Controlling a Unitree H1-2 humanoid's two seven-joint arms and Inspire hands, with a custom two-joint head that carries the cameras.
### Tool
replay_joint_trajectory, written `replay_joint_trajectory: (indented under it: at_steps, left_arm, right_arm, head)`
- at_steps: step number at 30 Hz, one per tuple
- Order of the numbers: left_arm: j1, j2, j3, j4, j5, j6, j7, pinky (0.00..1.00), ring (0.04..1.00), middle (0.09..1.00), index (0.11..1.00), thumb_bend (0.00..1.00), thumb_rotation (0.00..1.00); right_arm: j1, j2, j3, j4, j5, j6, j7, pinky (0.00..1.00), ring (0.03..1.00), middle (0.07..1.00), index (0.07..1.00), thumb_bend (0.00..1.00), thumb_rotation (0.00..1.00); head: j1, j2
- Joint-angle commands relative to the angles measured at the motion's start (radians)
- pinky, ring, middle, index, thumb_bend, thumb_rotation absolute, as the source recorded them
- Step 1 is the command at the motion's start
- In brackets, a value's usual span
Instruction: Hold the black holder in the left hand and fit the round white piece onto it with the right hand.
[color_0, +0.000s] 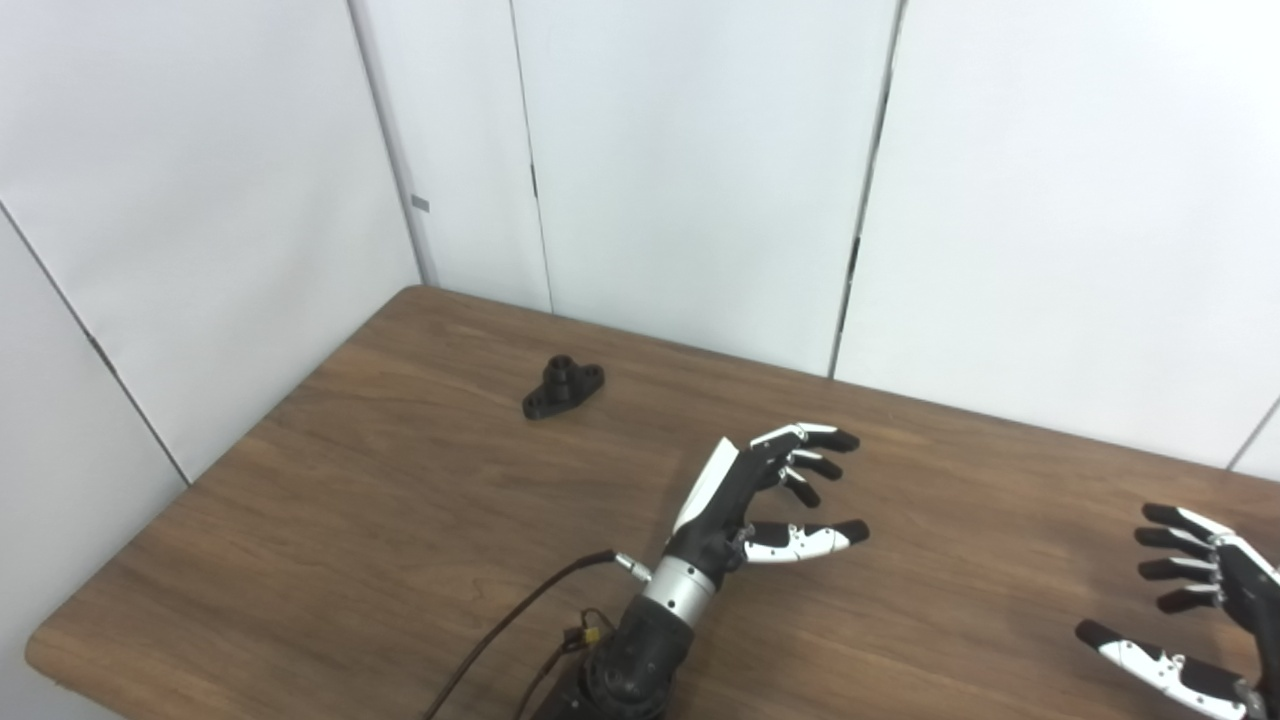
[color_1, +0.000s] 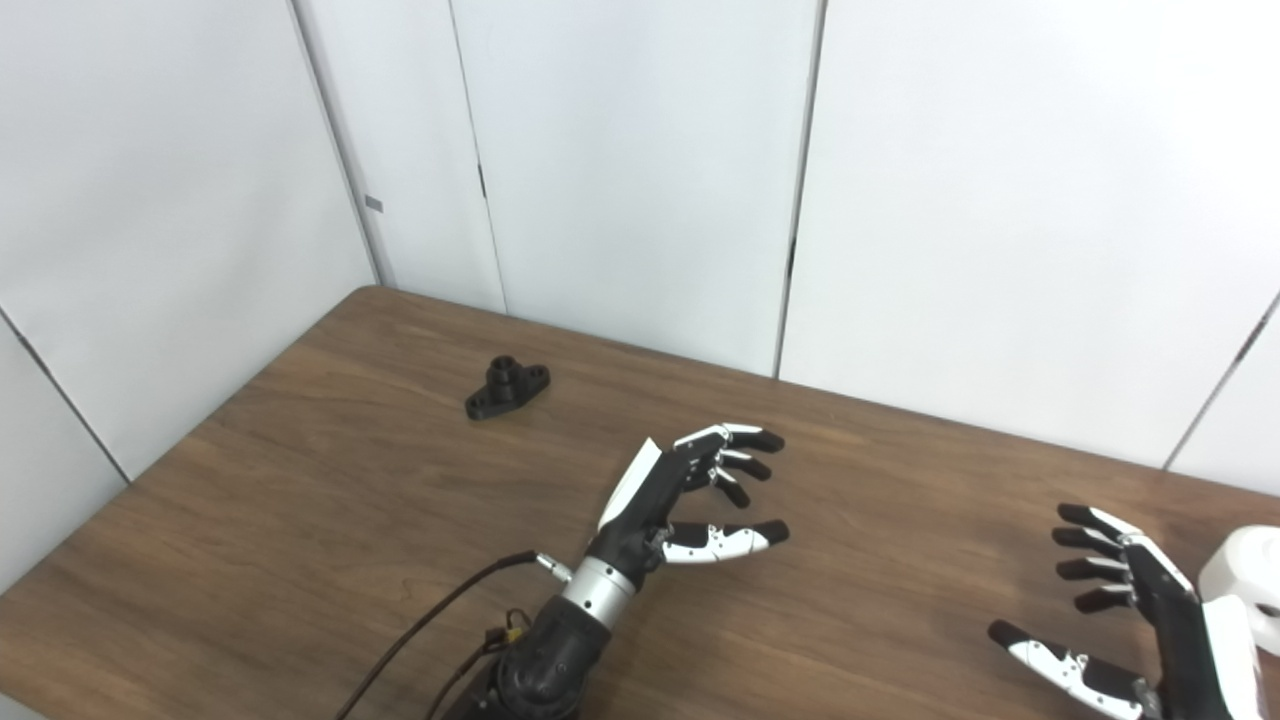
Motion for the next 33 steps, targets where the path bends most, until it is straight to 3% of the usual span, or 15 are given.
replay_joint_trajectory:
  at_steps: [1,6,9,13,18,22,33]
  left_arm:
    - [-0.018,0.008,0.004,-0.013,-0.003,-0.034,0.01,0.51,0.672,0.759,0.706,0.72,0.08]
    - [-0.01,0.041,0.012,-0.08,-0.001,0.009,-0.013,0.52,0.678,0.749,0.697,0.73,0.07]
    - [-0.019,0.092,0.022,-0.125,0.013,0.021,-0.035,0.49,0.635,0.702,0.668,0.74,0.03]
    - [-0.029,0.157,0.039,-0.199,0.086,0.113,-0.048,0.52,0.64,0.675,0.653,0.78,0.05]
    - [-0.055,0.241,0.063,-0.253,0.126,0.184,-0.067,0.66,0.745,0.743,0.649,0.82,0.12]
    - [-0.073,0.306,0.073,-0.27,0.188,0.206,-0.065,0.67,0.777,0.777,0.661,0.82,0.15]
    - [-0.097,0.375,0.153,-0.297,0.329,0.312,0.003,0.7,0.846,0.849,0.684,0.84,0.09]
  right_arm:
    - [-0.031,-0.002,-0.006,-0.037,0.0,-0.025,-0.014,0.49,0.617,0.706,0.755,0.6,0.0]
    - [-0.028,-0.002,-0.009,-0.052,-0.002,-0.011,-0.009,0.48,0.61,0.699,0.746,0.6,0.03]
    - [-0.028,-0.004,-0.013,-0.058,-0.002,-0.004,-0.007,0.47,0.605,0.697,0.745,0.6,0.03]
    - [-0.029,-0.005,-0.016,-0.063,0.002,0.003,-0.003,0.47,0.603,0.699,0.745,0.61,0.0]
    - [-0.033,-0.003,-0.019,-0.061,0.006,0.003,-0.001,0.46,0.598,0.697,0.741,0.61,0.0]
    - [-0.036,-0.005,-0.02,-0.063,0.009,0.007,0.004,0.48,0.609,0.698,0.739,0.62,0.0]
    - [-0.046,-0.018,-0.019,-0.058,0.009,0.004,0.008,0.48,0.605,0.698,0.74,0.62,0.0]
  head:
    - [-0.002,0.0]
    - [-0.003,-0.002]
    - [-0.002,-0.004]
    - [-0.001,-0.003]
    - [-0.002,-0.005]
    - [-0.002,-0.006]
    - [0.003,-0.006]
